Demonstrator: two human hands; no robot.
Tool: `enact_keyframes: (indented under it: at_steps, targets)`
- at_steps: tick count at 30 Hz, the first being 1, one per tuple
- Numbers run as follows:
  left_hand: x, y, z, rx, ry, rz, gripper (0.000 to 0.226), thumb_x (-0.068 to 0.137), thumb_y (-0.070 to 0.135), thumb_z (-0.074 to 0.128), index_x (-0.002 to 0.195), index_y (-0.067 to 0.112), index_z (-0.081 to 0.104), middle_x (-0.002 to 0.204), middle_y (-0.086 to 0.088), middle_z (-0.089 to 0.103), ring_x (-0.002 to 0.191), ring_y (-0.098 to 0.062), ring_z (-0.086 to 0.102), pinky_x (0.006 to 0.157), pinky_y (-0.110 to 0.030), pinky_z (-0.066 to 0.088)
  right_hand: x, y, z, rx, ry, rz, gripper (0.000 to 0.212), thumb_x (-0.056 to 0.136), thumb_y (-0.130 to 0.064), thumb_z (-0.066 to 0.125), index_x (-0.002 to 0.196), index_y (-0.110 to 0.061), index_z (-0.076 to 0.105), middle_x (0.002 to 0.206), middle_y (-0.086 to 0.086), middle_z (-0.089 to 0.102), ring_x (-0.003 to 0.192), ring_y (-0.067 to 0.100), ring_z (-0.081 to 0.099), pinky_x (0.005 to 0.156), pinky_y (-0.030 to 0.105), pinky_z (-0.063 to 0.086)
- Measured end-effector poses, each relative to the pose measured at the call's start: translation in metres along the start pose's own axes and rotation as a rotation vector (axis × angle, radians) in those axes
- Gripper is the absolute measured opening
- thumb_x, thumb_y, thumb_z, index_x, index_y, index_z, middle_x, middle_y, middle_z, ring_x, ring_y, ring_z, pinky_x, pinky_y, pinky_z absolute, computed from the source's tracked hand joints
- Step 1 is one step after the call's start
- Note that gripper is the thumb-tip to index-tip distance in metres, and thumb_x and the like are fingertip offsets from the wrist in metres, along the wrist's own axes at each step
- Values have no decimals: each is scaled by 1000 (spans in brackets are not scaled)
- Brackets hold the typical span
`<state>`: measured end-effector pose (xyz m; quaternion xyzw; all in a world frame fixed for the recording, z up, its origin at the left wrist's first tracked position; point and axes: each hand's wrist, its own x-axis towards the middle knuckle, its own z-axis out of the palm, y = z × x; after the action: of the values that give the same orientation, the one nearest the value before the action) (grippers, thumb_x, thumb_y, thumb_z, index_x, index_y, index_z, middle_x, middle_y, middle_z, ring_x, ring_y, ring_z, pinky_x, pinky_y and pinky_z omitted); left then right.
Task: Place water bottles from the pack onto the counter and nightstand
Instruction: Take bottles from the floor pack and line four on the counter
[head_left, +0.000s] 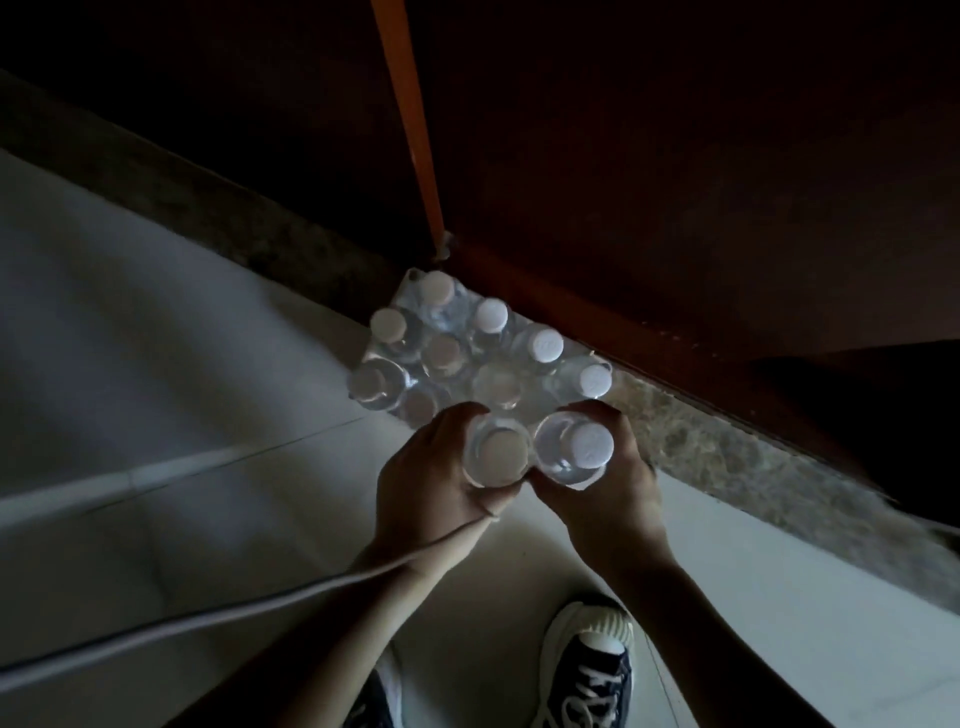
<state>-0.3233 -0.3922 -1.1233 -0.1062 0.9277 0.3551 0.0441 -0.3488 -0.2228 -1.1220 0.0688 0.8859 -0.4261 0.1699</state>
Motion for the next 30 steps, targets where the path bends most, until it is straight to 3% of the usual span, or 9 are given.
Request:
enact_keyframes:
  at_steps: [3, 6, 9, 11, 14, 16, 20, 25, 30]
  targets:
    - [7, 58, -88, -93, 12, 28, 61, 58, 66, 80, 108, 39, 59, 98, 29, 66, 93, 10, 61, 75, -2, 42, -14, -76, -57, 96, -24, -68, 68, 57, -49, 84, 106, -66, 40, 103, -31, 64, 92, -5, 63, 66, 19, 49]
    - [18, 139, -192, -208, -8, -9, 66, 52, 78, 76, 108, 49, 57, 94, 30, 69, 91, 13, 63, 71, -4, 45, -29, -170, -128, 200, -43, -147, 61, 57, -46, 85, 106, -53, 49, 101, -14, 69, 92, 10, 67, 72, 43, 57]
    - [28, 234, -307, -392, -15, 45, 56, 54, 62, 84, 102, 61, 56, 96, 33, 69, 85, 12, 67, 62, -5, 49, -49, -287, -212, 297, -50, -239, 57, 58, -41, 84, 105, -48, 53, 102, -6, 68, 95, 22, 67, 75, 54, 56]
    - [30, 297, -383, -533, -39, 124, 48, 62, 44, 88, 100, 54, 60, 93, 27, 73, 80, 7, 70, 57, -5, 50, -67, -371, -271, 387, -65, -322, 52, 62, -32, 82, 104, -44, 53, 99, -1, 68, 92, 22, 70, 72, 53, 58]
    - [24, 391, -492, -650, -41, 222, 43, 68, 32, 86, 103, 37, 62, 92, 8, 76, 77, -10, 74, 61, -19, 57, -105, -487, -354, 583, -86, -462, 52, 73, -15, 78, 115, -24, 48, 102, 5, 69, 92, 26, 72, 70, 45, 60]
    - [15, 445, -556, -703, -22, 306, 42, 71, 28, 85, 106, 35, 62, 96, 5, 75, 85, -12, 74, 67, -23, 58, -134, -557, -401, 672, -89, -568, 53, 78, -15, 77, 119, -23, 46, 108, 7, 68, 98, 30, 71, 75, 44, 60]
    - [-14, 539, -661, -755, 64, 419, 40, 72, 29, 81, 108, 28, 63, 101, -1, 75, 97, -17, 74, 76, -29, 60, -193, -671, -479, 695, -35, -714, 52, 77, -17, 75, 119, -22, 45, 103, -5, 68, 95, 16, 70, 75, 30, 56]
    - [-56, 626, -758, -869, 132, 583, 30, 73, 27, 76, 100, 35, 68, 97, 6, 76, 97, -12, 73, 76, -23, 56, -261, -772, -550, 712, 29, -866, 49, 73, -14, 74, 116, -14, 50, 97, -9, 69, 90, 12, 69, 74, 26, 56]
    - [-85, 672, -810, -950, 79, 728, 20, 75, 26, 72, 93, 33, 71, 91, 6, 75, 90, -10, 74, 72, -21, 56, -314, -820, -585, 713, 131, -929, 49, 69, -17, 75, 113, -16, 54, 93, -9, 69, 86, 12, 70, 72, 26, 55]
